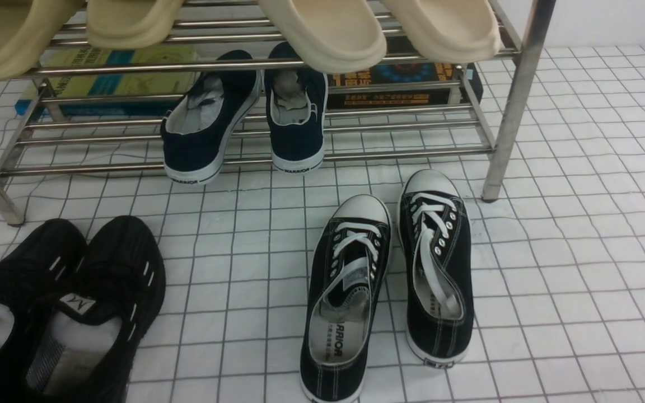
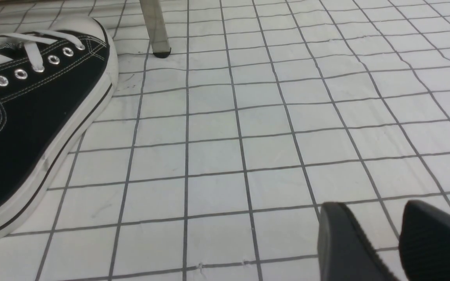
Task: Take the shoes off the shelf with your hand from the white checkered tablecloth.
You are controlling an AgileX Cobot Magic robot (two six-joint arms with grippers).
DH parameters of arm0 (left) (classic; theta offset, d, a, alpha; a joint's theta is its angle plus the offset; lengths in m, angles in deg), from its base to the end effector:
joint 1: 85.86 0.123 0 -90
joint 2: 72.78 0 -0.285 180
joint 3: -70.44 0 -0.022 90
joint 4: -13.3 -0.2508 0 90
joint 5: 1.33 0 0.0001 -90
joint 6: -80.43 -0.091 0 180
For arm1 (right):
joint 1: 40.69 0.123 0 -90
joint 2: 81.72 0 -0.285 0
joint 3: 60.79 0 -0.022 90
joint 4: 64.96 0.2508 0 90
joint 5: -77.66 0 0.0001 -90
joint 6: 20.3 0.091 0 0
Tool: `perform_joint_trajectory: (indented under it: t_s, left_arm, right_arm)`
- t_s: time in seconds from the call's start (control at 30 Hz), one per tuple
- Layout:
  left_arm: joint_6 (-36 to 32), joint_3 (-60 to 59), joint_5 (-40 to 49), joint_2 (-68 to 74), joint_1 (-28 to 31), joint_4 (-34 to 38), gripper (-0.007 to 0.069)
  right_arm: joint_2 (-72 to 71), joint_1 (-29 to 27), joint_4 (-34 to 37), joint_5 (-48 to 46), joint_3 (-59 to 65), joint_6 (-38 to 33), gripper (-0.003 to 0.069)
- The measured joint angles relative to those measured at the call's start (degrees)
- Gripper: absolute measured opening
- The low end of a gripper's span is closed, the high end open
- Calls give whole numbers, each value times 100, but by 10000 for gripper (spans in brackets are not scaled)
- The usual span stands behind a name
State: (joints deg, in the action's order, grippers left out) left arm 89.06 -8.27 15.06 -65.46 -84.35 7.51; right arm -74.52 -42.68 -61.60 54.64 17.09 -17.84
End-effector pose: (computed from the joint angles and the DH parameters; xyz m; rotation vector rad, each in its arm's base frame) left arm 0.0547 0.0040 0.1791 -0.0919 1.7837 0.0058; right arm 0.0517 0.0003 0.1738 0.1084 1.8834 0.0642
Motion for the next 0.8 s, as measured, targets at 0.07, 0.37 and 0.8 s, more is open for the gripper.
perform_joint_trajectory:
  t_s: [0.07, 0.37, 0.8]
  left_arm:
    - [0, -5, 157, -17, -13, -35, 39]
    - [266, -5, 486, -23, -237, -262, 42]
    - [291, -5, 492, -23, -237, -267, 42]
  right_arm:
    - [0, 0, 0, 0, 0, 0, 239]
    - [0, 0, 0, 0, 0, 0, 239]
    - [0, 0, 0, 0, 0, 0, 239]
